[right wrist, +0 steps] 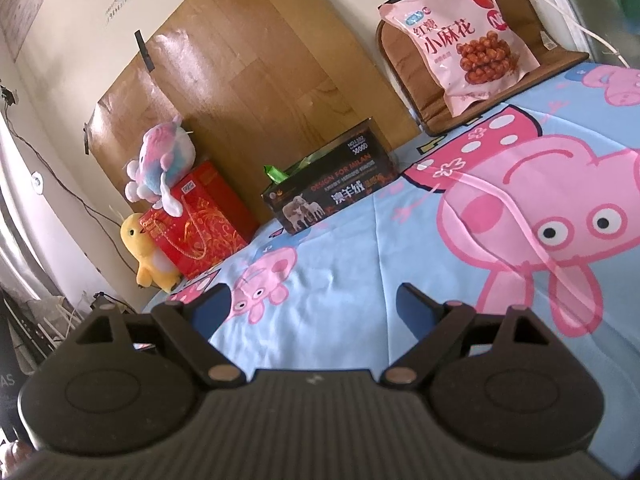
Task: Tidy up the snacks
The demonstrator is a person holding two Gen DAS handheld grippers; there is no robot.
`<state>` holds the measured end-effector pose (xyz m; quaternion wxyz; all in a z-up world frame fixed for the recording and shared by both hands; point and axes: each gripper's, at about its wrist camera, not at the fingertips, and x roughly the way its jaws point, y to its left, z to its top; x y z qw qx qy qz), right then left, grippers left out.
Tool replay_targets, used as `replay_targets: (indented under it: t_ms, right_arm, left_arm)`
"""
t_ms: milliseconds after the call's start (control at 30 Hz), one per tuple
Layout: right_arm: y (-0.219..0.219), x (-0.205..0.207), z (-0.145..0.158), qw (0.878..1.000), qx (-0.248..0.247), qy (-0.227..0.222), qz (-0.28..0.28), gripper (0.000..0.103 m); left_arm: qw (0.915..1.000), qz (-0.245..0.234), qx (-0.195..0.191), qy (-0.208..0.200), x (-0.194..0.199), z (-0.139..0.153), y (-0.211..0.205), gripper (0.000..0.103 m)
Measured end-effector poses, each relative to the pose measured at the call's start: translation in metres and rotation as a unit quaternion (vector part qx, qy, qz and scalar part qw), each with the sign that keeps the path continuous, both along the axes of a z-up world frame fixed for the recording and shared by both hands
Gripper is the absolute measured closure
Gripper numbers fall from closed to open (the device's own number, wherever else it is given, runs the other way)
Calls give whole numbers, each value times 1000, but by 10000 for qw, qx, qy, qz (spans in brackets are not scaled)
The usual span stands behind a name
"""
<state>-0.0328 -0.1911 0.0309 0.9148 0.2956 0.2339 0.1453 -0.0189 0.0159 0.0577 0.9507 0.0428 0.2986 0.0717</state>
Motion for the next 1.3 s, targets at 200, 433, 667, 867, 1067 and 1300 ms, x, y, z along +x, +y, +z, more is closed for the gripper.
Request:
replay_targets:
  t_ms: [200,433,667,867,1067,1300]
  right_arm:
    - [1,1,-2,10000,-18,55,5,11]
    - [1,1,-2,10000,-18,55,15,11]
    - [0,0,-2,10000,-10,45,-21,11]
    - [1,0,-3,10000,-17,70,-18,11]
    - [1,0,-3,10000,-15,71,-16,11]
    - [1,0,-3,10000,-22,70,-22,11]
  left_arm:
    - [9991,239,220,-261,-3,3,1,0]
    - [9996,214,126,-144,1,3,4,0]
    - [9999,132,-19,26,2,3,4,0]
    - [9997,45,-165,184,4,-1,3,0]
    - [9996,73,-164,214,3,-2,3,0]
    - [9997,85,-78,193,3,-2,2,0]
